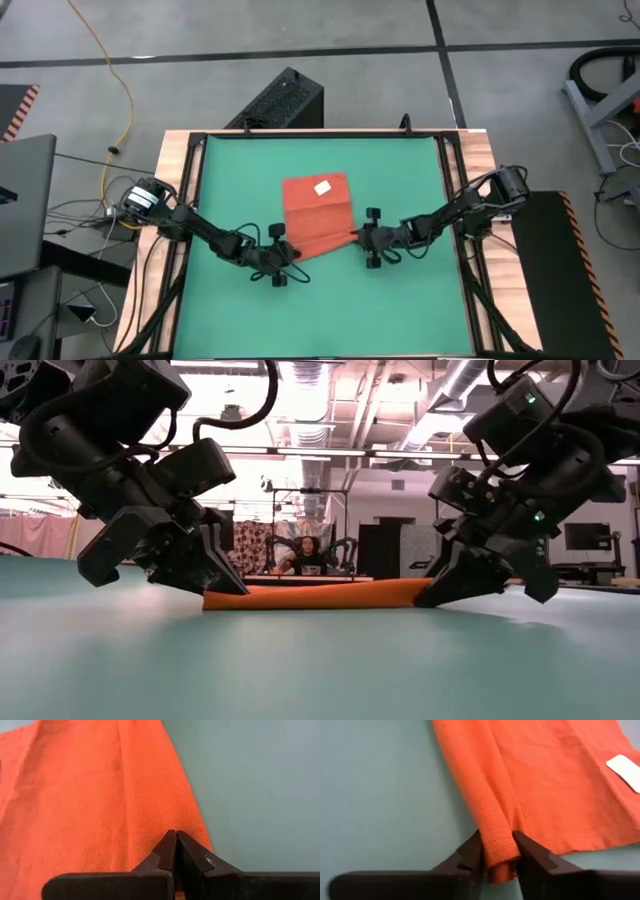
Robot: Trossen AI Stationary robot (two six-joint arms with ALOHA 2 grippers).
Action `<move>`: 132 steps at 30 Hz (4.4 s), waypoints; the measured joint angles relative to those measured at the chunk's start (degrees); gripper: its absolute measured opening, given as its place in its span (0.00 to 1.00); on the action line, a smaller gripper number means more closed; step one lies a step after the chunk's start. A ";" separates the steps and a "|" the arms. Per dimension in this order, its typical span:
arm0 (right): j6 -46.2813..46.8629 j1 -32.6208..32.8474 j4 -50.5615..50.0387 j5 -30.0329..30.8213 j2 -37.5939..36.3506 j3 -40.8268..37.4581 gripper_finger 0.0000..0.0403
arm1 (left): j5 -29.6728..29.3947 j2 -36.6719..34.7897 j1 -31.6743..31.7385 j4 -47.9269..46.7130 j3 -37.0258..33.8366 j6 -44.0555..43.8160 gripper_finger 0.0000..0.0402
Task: Roll towel
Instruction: Roll the orange microfiber towel
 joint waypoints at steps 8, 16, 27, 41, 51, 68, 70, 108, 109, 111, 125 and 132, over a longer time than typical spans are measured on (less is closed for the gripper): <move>4.37 3.02 -0.21 0.46 -0.04 0.00 0.08 | 2.18 -4.49 -0.02 1.17 1.53 0.66 0.00; 14.08 3.86 -4.31 -6.98 -3.06 0.51 0.08 | -6.57 -9.52 -0.04 1.60 2.28 8.90 0.00; 32.62 -3.15 -17.81 -28.05 -13.81 4.12 0.08 | -0.66 -9.07 3.60 0.38 2.32 12.60 0.00; 57.86 -11.11 -19.96 -37.82 -15.69 4.92 0.08 | 6.96 -9.11 6.62 0.10 2.41 15.54 0.00; 69.06 -17.00 -21.93 -44.10 -15.72 4.96 0.08 | 6.04 -9.40 5.35 -0.70 2.43 15.84 0.00; 72.75 -22.62 -23.85 -51.89 -15.78 5.03 0.08 | 5.98 -13.77 2.34 4.09 2.54 22.25 0.00; 72.75 -22.51 -23.76 -51.88 -15.78 5.02 0.08 | 5.95 -11.37 2.62 5.49 2.47 24.26 0.00; 54.43 -18.04 -29.52 -43.14 -18.44 4.57 0.48 | 15.06 1.09 15.82 7.39 2.52 20.00 0.00; 53.27 -17.60 -31.02 -41.63 -19.31 4.57 0.48 | 15.23 1.09 15.92 7.16 2.52 20.00 0.00; 51.26 -16.47 -34.03 -38.09 -21.41 4.57 0.48 | 15.73 1.09 16.14 7.03 2.52 20.00 0.00; 33.73 0.58 -32.69 3.52 -30.99 4.57 0.43 | 15.84 1.09 16.26 8.22 2.47 20.44 0.00; 31.93 0.52 -28.01 3.32 -22.17 4.55 0.33 | 15.65 1.11 16.26 8.32 2.47 19.49 0.00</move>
